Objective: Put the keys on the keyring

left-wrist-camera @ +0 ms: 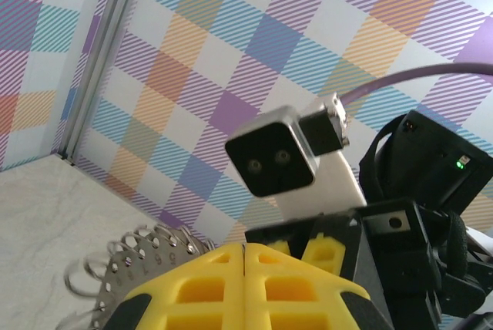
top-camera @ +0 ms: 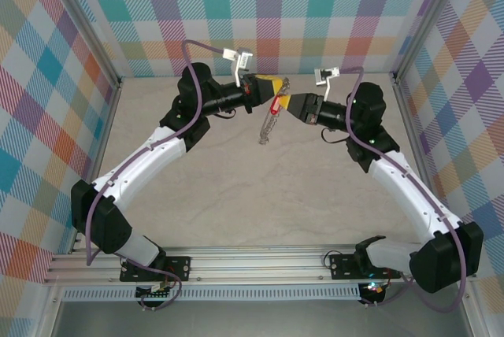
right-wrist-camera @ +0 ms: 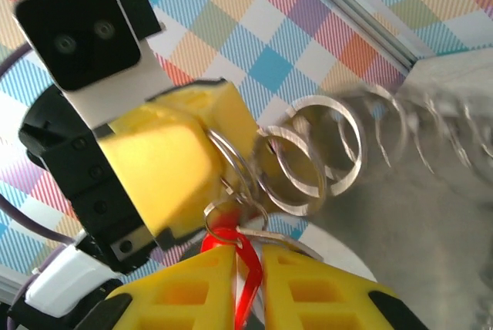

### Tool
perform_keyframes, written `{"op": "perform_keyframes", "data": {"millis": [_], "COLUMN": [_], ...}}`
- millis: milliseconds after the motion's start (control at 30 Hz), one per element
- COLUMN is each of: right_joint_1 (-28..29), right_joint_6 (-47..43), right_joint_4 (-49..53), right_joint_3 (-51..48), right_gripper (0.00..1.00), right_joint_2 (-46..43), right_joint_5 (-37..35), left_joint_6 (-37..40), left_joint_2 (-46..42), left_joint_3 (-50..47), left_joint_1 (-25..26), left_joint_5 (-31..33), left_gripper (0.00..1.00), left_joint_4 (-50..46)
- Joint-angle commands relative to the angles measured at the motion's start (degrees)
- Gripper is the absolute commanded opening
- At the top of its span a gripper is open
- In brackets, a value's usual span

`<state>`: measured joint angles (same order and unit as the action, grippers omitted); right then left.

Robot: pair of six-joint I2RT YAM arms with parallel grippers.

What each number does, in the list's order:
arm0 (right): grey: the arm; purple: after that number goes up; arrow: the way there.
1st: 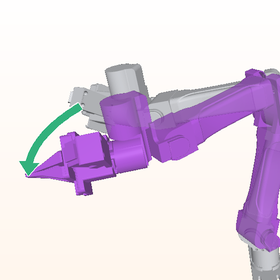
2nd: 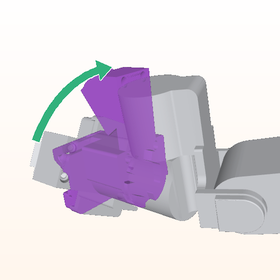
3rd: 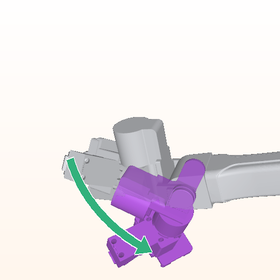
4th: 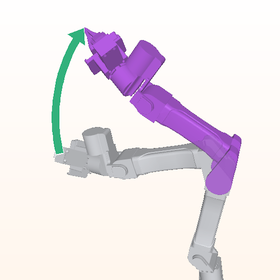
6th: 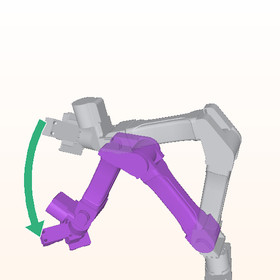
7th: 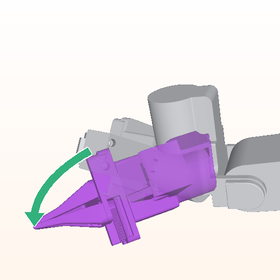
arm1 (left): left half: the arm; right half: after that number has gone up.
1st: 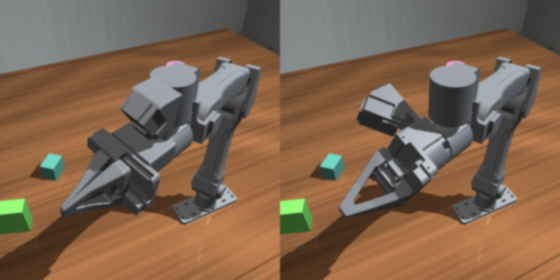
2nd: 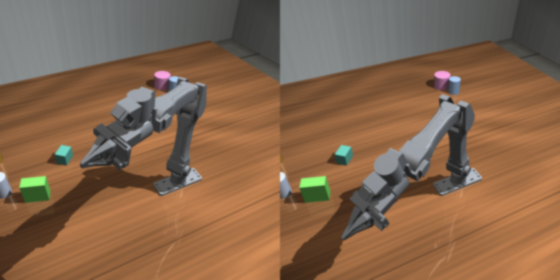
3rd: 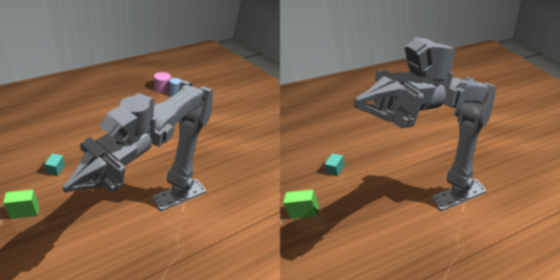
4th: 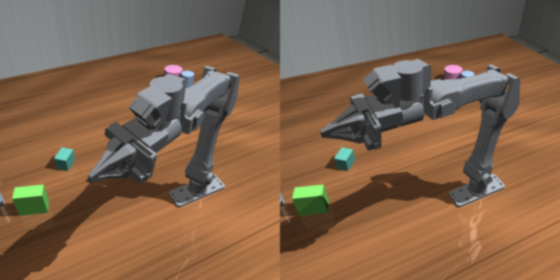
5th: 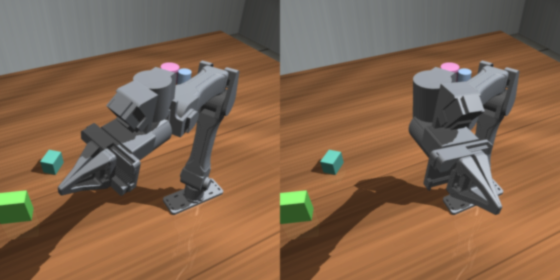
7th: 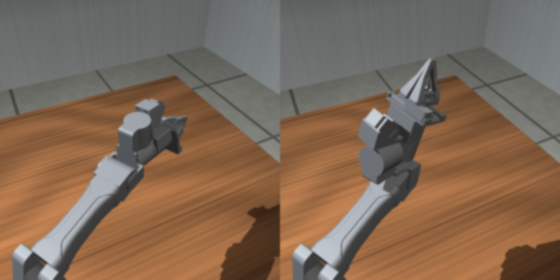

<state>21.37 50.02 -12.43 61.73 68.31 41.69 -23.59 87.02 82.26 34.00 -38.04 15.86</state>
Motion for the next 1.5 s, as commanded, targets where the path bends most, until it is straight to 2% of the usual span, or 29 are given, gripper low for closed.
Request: {"op": "perform_keyframes", "data": {"millis": [0,200,333,533,600,867,1467], "right_joint_1": [-0.5,-4.2,-6.2,-6.5,-6.4,-5.8,-2.2], "right_joint_6": [-4.3,-4.6,-3.1,0.6,2.2,7.2,6.3], "right_joint_4": [3.9,5.4,2.2,-6.9,-9.9,-18.3,-18.9], "right_joint_3": [-1.1,-1.0,-0.8,0.2,0.6,1.2,0.8], "right_gripper": [0.18,0.18,0.19,0.36,0.37,0.36,0.26], "right_joint_2": [-3.6,-6.9,-7.5,-4.4,-2.9,1.1,2.4], "right_joint_5": [-1.6,-2.6,-3.8,-3.4,-3.0,-1.2,-1.1], "left_joint_6": [-0.1,-0.4,-0.7,-1.1,-1.1,-1.1,-0.8], "left_joint_2": [-2.0,-1.9,-1.9,-1.8,-1.8,-1.6,-1.4], "left_joint_3": [0.2,0.0,0.1,0.2,0.3,0.4,0.3], "left_joint_1": [0.5,0.5,0.5,0.6,0.6,0.9,0.9], "left_joint_5": [-1.0,-1.2,-1.6,-2.1,-2.3,-2.5,-2.2], "left_gripper": [0.0,0.0,0.0,0.0,0.0,0.0,0.0], "left_joint_4": [3.7,4.1,4.6,5.0,5.0,4.9,5.2]}}
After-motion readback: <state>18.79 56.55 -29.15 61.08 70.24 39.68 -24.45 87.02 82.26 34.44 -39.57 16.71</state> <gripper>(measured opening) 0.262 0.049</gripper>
